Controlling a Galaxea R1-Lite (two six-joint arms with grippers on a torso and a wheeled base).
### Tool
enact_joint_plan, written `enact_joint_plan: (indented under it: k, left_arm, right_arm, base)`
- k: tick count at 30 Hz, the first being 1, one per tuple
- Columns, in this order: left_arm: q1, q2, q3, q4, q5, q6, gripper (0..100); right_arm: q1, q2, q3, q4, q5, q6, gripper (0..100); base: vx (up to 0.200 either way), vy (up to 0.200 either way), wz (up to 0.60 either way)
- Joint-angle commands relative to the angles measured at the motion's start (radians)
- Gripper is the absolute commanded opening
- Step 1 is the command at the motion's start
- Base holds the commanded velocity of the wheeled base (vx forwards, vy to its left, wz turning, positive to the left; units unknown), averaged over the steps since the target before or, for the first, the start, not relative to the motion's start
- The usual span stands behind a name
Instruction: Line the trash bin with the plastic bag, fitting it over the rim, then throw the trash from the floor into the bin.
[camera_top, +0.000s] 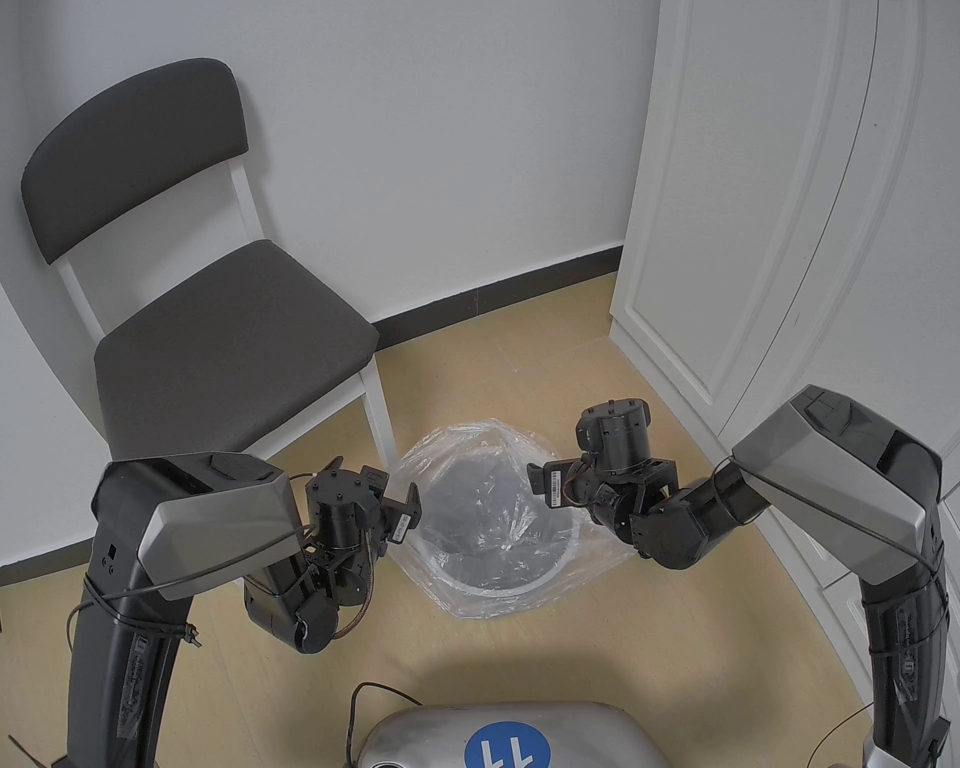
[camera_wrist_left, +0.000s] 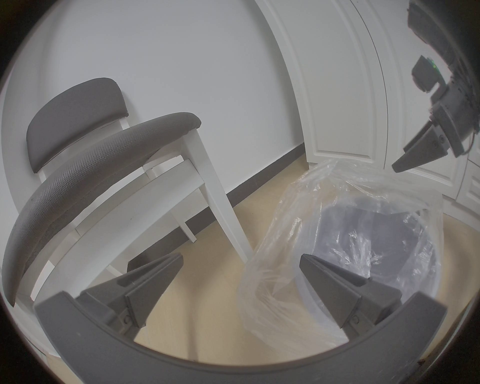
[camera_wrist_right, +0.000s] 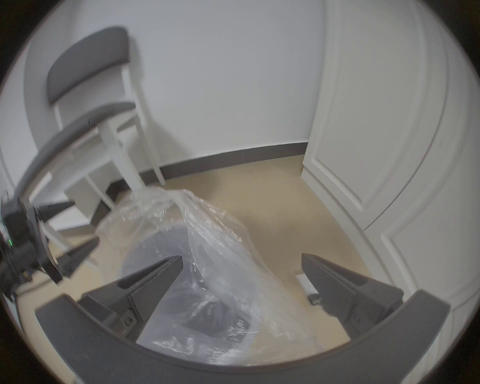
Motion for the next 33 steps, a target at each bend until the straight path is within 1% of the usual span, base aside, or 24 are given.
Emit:
enact_joint_plan:
  k: [1,9,20,33]
  left_arm:
    - [0.014,0.025,-0.053,0.000,0.002,-0.009,100]
    - [0.028,0.035,-0.093,-0.002,0.007,-0.012,100]
    - [0.052,0.063,-0.142,0.009,0.010,-0.012,100]
    - [0.101,0.132,-0.261,0.037,0.010,-0.014,100]
  right_arm:
    - [-0.003,-0.006,0.064,-0.041,-0.002,0.062,100]
    - [-0.023,0.049,0.051,-0.045,0.008,0.104,100]
    - [-0.029,0.117,-0.026,-0.055,0.002,0.104,100]
    - [-0.106,0.186,-0.152,-0.055,-0.006,0.101,100]
  base:
    - [0.000,0.000,0.00]
    - [0.000,0.000,0.00]
    - [0.000,0.000,0.00]
    - [0.000,0.000,0.00]
